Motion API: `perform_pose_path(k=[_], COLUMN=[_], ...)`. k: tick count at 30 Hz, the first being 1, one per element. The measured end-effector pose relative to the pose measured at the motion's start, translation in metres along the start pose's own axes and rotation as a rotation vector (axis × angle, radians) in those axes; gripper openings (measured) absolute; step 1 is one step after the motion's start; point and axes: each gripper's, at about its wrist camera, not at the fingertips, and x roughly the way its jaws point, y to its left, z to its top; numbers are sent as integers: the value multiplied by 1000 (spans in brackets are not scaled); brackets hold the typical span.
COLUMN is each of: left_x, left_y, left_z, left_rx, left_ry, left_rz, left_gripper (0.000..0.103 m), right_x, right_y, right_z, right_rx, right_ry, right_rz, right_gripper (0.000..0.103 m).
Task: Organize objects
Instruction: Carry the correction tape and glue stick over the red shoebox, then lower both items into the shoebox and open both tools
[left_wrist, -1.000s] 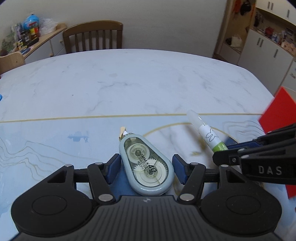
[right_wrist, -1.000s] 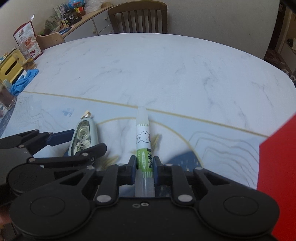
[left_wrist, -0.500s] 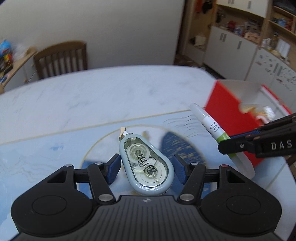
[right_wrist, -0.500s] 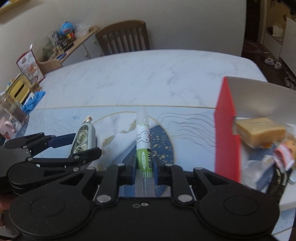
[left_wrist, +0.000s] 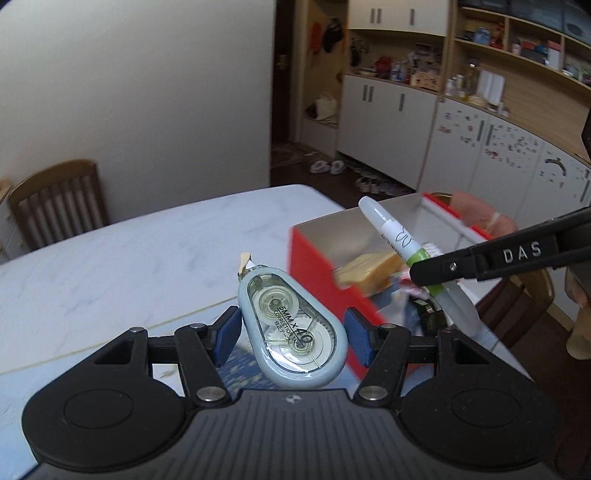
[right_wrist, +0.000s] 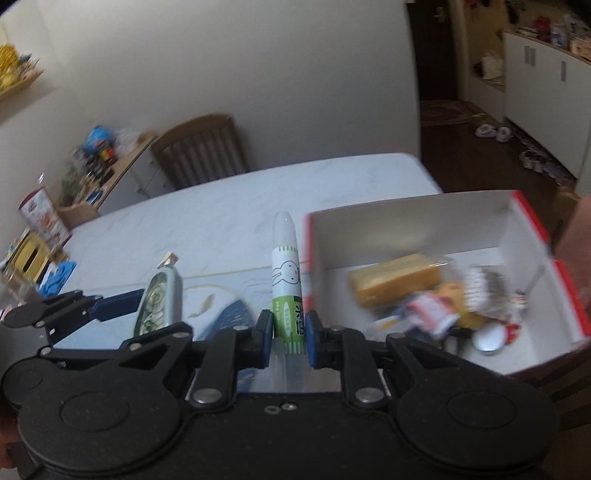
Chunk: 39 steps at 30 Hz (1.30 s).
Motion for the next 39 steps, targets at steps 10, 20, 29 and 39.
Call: perform_pose_path(k=[10, 20, 29, 39], left_x=[40, 87, 130, 159], left_y=[-75, -123, -131, -127], left_z=[24, 32, 35, 31], left_rx=[98, 162, 196, 212], left_ry=[28, 89, 125, 193], left_rz=[-60, -84, -51, -44], left_gripper=[61, 61, 61, 61], right_x=[-20, 1, 37, 54], right_y=[-85, -137, -140, -143], right_z=[5, 8, 4, -3], right_rx=[83, 129, 96, 42], right_ry=[-55, -30, 45, 98], right_rz=[-91, -103, -68, -61], right_gripper=[17, 17, 17, 18])
